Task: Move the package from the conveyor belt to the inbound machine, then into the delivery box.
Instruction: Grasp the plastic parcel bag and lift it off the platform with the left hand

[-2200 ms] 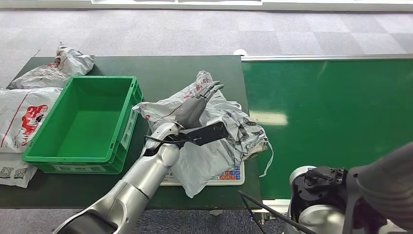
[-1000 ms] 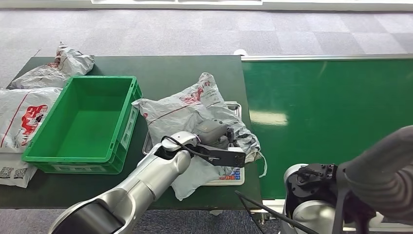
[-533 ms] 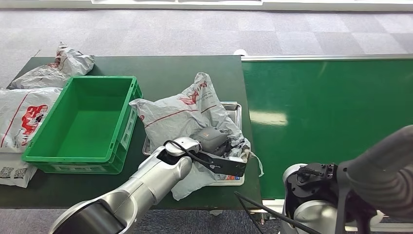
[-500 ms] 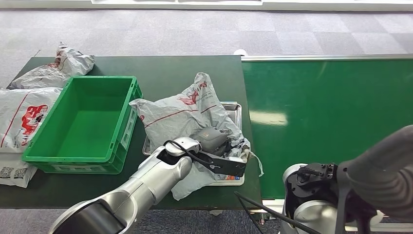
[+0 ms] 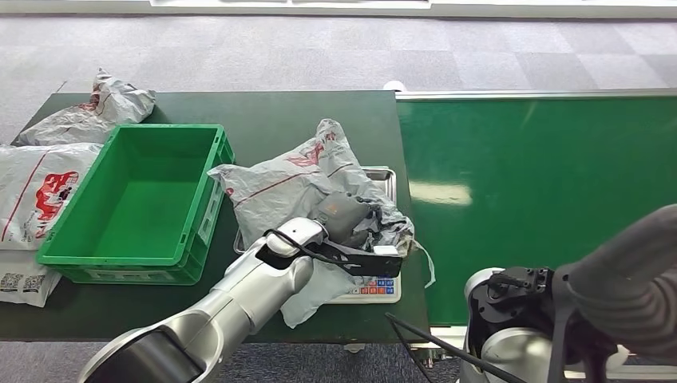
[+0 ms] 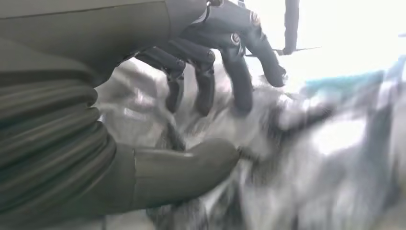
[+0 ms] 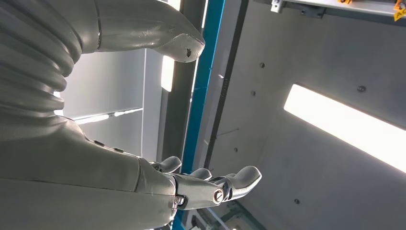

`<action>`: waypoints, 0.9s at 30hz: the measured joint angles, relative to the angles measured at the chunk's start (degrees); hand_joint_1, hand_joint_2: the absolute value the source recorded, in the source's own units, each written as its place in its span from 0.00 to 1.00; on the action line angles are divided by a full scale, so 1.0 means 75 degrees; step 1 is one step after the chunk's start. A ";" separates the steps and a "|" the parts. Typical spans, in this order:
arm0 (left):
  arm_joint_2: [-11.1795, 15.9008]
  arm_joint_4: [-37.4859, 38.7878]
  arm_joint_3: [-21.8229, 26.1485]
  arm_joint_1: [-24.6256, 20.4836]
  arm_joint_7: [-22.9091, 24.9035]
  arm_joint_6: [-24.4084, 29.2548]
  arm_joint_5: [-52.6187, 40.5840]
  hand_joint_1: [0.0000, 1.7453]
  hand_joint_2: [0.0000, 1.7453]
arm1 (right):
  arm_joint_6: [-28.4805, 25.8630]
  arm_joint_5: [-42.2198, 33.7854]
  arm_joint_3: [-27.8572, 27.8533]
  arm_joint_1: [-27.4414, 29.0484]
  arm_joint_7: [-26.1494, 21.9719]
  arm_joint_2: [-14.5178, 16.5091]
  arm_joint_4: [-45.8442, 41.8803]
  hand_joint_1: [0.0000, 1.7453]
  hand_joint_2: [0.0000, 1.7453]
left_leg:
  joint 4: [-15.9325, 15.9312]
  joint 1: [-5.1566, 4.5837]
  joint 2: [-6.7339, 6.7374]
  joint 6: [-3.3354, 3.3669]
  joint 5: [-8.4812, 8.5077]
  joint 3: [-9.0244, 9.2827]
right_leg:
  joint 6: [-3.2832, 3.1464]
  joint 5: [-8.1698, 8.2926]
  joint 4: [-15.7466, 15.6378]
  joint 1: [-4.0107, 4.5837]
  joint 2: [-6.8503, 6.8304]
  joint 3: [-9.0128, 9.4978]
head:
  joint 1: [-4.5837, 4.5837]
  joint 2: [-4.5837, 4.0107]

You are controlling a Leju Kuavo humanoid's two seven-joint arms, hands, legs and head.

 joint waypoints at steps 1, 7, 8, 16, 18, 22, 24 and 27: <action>0.0005 -0.0082 0.0063 0.0002 -0.0188 0.0155 0.0202 0.00 1.00 | -0.0001 0.0013 -0.0001 0.0000 0.0000 0.0000 0.0000 0.00 1.00 | 0.0000 0.0000 0.0000 0.0000 0.0000 0.0000 | 0.0000 0.0000 0.0000 0.0000 0.0000 0.0000 | 0.0000 0.0000; 0.0023 -0.0517 0.0437 0.0030 -0.0871 0.0462 0.0957 0.00 1.00 | -0.0001 0.0085 -0.0004 0.0000 0.0000 0.0000 0.0000 0.00 1.00 | 0.0000 0.0000 -0.0001 0.0000 -0.0001 -0.0002 | 0.0000 0.0000 0.0000 -0.0001 0.0000 -0.0002 | 0.0000 0.0000; 0.0024 -0.0608 0.0539 0.0038 -0.1002 0.0500 0.1110 0.00 1.00 | -0.0001 0.0102 -0.0004 0.0000 0.0000 0.0000 0.0000 0.00 1.00 | 0.0000 0.0000 -0.0001 0.0000 -0.0001 -0.0003 | 0.0000 -0.0001 0.0000 -0.0001 0.0000 -0.0002 | 0.0000 0.0000; 0.0057 -0.1123 0.1119 0.0036 -0.0902 0.0706 0.1174 0.00 1.00 | -0.0001 0.0221 -0.0004 0.0000 0.0000 0.0000 -0.0003 0.00 1.00 | 0.0000 0.0000 0.0000 0.0000 0.0000 -0.0002 | 0.0000 0.0000 0.0000 0.0000 0.0000 -0.0002 | 0.0000 0.0000; 0.0093 -0.1105 0.1093 -0.0018 0.0040 0.0780 0.0275 0.00 1.00 | -0.0001 0.0251 -0.0004 0.0000 0.0000 0.0000 -0.0002 0.00 1.00 | 0.0000 0.0000 0.0000 0.0000 0.0000 -0.0001 | 0.0000 0.0000 0.0000 0.0000 0.0000 -0.0002 | 0.0000 0.0000; 0.0189 -0.0652 0.0734 -0.0235 0.2216 0.0242 -0.1676 0.00 1.00 | -0.0001 0.0237 -0.0004 0.0000 0.0000 0.0000 0.0000 0.00 1.00 | 0.0000 0.0000 0.0001 0.0000 0.0000 -0.0001 | 0.0000 0.0000 0.0000 0.0000 0.0001 -0.0002 | 0.0000 0.0000; 0.0247 -0.0392 0.0590 -0.0276 0.2594 -0.0029 -0.1983 0.00 1.00 | 0.0001 0.0199 -0.0004 0.0001 0.0001 0.0000 0.0000 0.00 1.00 | 0.0000 0.0000 0.0001 0.0000 0.0001 -0.0001 | 0.0000 0.0000 0.0001 0.0000 0.0001 -0.0002 | 0.0000 0.0000; 0.0307 -0.0143 0.0496 -0.0300 0.2705 -0.0133 -0.2067 0.00 1.00 | 0.0000 0.0181 -0.0004 0.0001 0.0001 0.0000 0.0000 0.00 1.00 | 0.0000 0.0000 0.0001 -0.0001 0.0001 -0.0001 | 0.0000 0.0000 0.0001 0.0000 0.0001 -0.0002 | 0.0000 0.0000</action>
